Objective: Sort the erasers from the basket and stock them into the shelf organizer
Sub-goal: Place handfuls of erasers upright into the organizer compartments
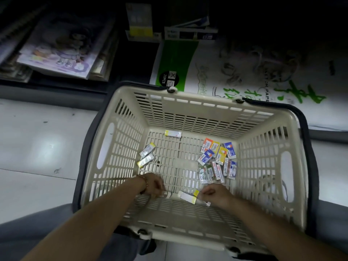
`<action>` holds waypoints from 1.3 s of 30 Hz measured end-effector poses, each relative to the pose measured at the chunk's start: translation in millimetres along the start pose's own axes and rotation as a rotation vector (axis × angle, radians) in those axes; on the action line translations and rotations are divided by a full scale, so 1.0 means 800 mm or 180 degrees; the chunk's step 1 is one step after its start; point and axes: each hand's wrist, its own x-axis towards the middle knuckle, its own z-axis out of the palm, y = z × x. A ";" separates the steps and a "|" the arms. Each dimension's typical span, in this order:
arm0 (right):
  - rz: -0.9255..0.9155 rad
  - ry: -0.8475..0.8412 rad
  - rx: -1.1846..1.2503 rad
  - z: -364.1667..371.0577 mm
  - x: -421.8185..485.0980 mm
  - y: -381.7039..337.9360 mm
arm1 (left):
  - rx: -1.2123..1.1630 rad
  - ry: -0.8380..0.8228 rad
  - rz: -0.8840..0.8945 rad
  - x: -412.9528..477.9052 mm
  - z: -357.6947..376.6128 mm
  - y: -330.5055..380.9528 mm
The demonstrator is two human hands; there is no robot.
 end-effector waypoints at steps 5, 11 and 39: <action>-0.0020 -0.0048 -0.0136 0.012 0.004 -0.016 | 0.0249 -0.0115 -0.0021 -0.002 -0.002 -0.004; -0.0130 -0.0417 -0.0476 0.016 0.009 -0.020 | -0.0265 0.0349 0.0206 -0.004 -0.022 -0.003; -0.1073 -0.0695 0.1202 0.005 -0.031 -0.175 | -0.2452 0.0726 0.0775 -0.104 -0.059 0.029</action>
